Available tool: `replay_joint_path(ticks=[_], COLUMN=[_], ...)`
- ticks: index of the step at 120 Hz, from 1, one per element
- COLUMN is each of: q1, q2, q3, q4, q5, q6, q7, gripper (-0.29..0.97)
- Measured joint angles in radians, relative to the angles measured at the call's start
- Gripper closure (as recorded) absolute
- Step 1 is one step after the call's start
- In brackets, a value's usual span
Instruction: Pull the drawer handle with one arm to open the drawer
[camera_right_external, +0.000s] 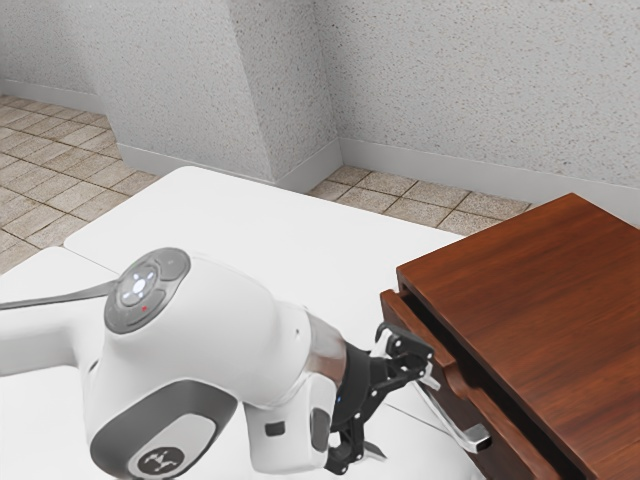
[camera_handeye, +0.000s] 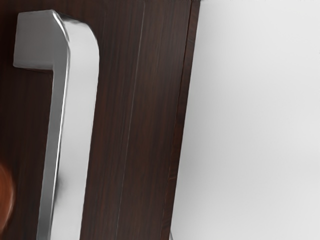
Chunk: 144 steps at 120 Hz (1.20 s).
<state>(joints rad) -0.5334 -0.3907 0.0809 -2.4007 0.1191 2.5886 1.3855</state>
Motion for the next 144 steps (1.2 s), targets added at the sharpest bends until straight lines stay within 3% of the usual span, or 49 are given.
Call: replay_joint_path(ticks=[62,144], q1=[-0.001,0.0], q2=[-0.06,-0.227], q3=[-0.012,-0.012], q4=[-0.072,-0.214], q5=[-0.005,-0.006], q6=[0.011,0.012], q7=[-0.013,-0.029], gripper=[0.0,0.01])
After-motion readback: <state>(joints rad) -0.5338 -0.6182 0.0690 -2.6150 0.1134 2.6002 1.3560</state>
